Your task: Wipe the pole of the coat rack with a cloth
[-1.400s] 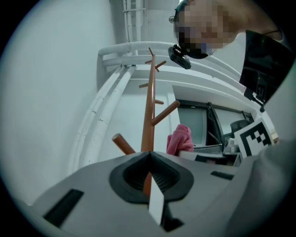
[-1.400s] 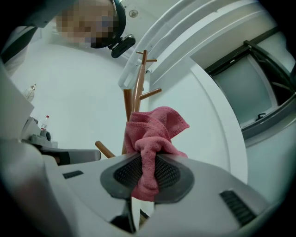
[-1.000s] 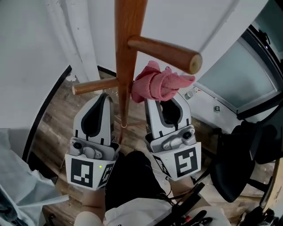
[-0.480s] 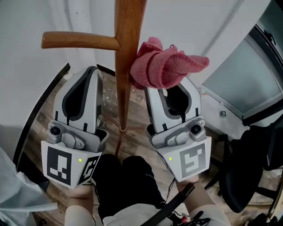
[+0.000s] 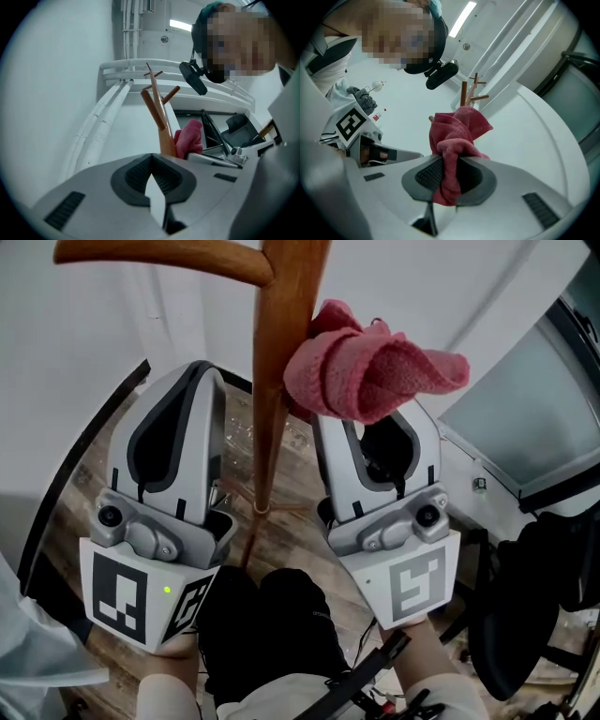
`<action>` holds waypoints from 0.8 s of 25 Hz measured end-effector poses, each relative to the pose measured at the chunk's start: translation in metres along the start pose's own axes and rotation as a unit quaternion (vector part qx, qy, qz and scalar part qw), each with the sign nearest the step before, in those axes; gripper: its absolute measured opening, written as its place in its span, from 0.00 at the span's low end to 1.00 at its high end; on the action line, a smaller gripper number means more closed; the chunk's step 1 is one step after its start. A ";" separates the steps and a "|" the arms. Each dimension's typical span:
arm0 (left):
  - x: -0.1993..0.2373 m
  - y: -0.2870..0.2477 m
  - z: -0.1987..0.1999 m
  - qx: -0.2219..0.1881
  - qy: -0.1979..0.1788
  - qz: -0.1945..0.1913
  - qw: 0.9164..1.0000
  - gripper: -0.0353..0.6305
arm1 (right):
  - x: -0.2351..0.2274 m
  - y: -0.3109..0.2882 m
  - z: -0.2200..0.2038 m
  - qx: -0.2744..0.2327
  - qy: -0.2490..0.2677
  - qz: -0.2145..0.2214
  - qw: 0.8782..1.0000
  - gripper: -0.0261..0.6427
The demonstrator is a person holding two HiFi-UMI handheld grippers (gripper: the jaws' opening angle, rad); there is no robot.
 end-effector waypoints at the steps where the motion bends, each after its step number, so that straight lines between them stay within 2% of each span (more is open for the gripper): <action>1: 0.000 0.001 -0.003 0.002 0.004 0.001 1.000 0.07 | 0.000 0.001 -0.002 0.000 -0.004 0.003 1.000 0.15; 7: -0.001 0.007 -0.016 0.011 0.013 0.006 1.000 0.07 | 0.002 0.004 -0.011 0.000 -0.020 0.013 1.000 0.15; 13: -0.004 0.011 -0.028 0.016 0.010 0.009 1.000 0.07 | 0.005 0.019 -0.034 0.024 -0.029 0.026 0.999 0.15; 17: -0.004 0.017 -0.036 0.012 0.017 0.028 0.999 0.07 | 0.008 0.035 -0.053 0.027 -0.068 0.017 0.997 0.15; 20: -0.004 0.020 -0.044 0.016 0.021 0.042 0.999 0.07 | 0.014 0.027 -0.050 0.031 -0.056 0.026 0.998 0.15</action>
Point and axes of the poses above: the fingertips, and each gripper's own axes: y backward along the fingers, x to its left, z out of its top, the point moved 8 cm from there along y, backward along the fingers, and after that the axes turned 10 degrees about x, right-handed, at the moved point
